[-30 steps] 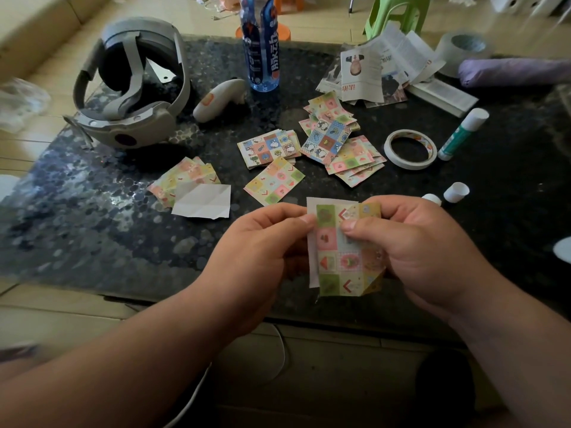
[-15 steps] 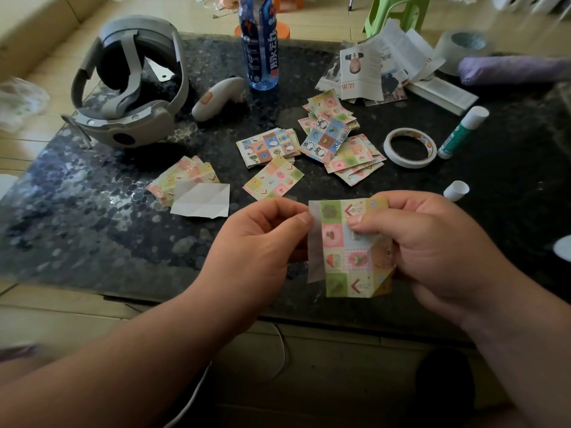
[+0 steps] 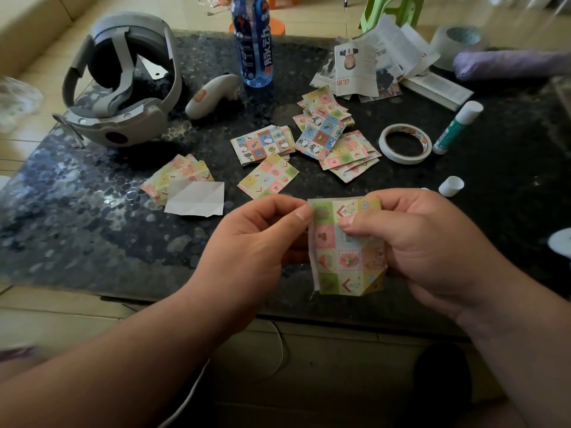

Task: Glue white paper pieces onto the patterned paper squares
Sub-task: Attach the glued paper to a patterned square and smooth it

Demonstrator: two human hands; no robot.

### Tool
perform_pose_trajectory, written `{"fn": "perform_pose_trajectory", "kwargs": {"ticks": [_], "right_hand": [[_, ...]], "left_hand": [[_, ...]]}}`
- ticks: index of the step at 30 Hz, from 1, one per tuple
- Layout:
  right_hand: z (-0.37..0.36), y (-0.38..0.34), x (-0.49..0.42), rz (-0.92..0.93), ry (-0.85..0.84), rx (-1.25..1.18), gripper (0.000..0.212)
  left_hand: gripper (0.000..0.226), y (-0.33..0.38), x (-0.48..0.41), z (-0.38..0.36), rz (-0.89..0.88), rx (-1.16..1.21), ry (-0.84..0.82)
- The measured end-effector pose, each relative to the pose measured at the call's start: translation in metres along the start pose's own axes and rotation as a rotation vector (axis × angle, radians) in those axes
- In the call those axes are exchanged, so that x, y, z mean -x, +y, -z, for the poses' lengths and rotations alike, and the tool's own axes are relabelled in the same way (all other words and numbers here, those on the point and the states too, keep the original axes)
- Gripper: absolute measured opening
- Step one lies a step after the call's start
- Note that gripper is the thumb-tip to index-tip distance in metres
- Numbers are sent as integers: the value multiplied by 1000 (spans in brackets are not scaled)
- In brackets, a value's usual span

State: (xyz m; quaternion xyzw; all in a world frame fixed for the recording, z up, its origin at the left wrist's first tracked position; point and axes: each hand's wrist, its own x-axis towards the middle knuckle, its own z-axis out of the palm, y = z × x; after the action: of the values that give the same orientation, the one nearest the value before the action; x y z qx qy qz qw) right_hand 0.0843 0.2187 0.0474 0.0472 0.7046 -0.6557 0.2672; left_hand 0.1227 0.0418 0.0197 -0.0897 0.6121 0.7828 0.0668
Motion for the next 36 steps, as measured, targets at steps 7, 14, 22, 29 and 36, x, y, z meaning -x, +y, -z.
{"fn": "perform_pose_trajectory", "kwargs": {"ticks": [7, 14, 22, 29, 36], "right_hand": [[-1, 1, -2, 8, 10, 11, 13], [-1, 3, -2, 35, 28, 29, 14], [0, 3, -2, 41, 9, 11, 13], [0, 4, -1, 55, 6, 17, 12], [-1, 5, -1, 51, 11, 31, 13]], "left_hand": [[15, 0, 0, 1, -2, -6, -5], [15, -1, 0, 1, -3, -1, 5], [16, 1, 0, 1, 6, -5, 1], [16, 0, -1, 0, 2, 2, 1], [15, 0, 1, 1, -8, -22, -4]]}}
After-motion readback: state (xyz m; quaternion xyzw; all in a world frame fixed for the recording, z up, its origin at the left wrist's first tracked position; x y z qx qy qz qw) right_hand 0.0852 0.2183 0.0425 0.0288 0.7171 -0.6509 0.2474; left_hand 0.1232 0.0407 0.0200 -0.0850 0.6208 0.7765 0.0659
